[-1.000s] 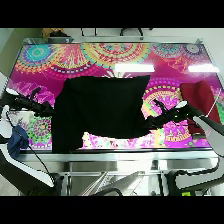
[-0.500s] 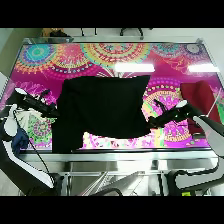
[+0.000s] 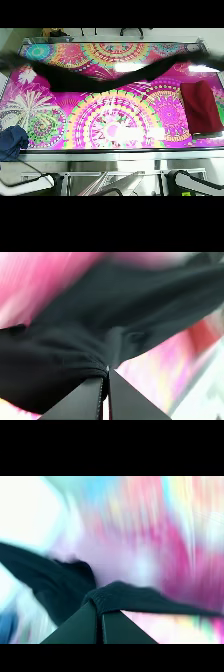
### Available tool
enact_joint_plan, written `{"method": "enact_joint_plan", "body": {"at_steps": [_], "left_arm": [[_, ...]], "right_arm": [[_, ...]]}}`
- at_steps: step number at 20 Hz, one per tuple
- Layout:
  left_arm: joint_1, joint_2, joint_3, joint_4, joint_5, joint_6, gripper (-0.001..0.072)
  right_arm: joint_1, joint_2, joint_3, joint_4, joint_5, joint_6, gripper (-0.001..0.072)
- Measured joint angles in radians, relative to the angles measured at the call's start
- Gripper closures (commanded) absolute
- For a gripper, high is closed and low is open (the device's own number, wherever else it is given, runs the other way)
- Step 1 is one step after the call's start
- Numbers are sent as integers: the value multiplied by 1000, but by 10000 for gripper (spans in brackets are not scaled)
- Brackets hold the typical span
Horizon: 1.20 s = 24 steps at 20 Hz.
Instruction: Fold the shirts.
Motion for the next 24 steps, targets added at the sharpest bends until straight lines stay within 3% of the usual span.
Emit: {"method": "enact_joint_plan", "body": {"at_steps": [2,4,8,11,14,18,21,24], "left_arm": [[57,158,105,-146,105,6,695],[155,299,198,-200,202,-4,695],[375,505,267,-158,313,-81,695],[393,548,190,-130,319,-109,697],[284,507,77,-96,260,-103,697],[-14,369,-103,118,236,-100,697],[-196,220,-229,306,283,-97,697],[-268,30,-288,436,352,-101,697]], "right_arm": [[-80,39,182,109,-27,-8,691],[-160,66,334,163,-67,2,691],[-275,117,511,202,-152,35,691],[-302,121,534,143,-136,63,692],[-291,92,445,97,-84,78,693],[-92,25,201,-103,-90,72,693],[45,-77,49,-277,-148,69,693],[109,-246,-23,-363,-210,70,693]]}}
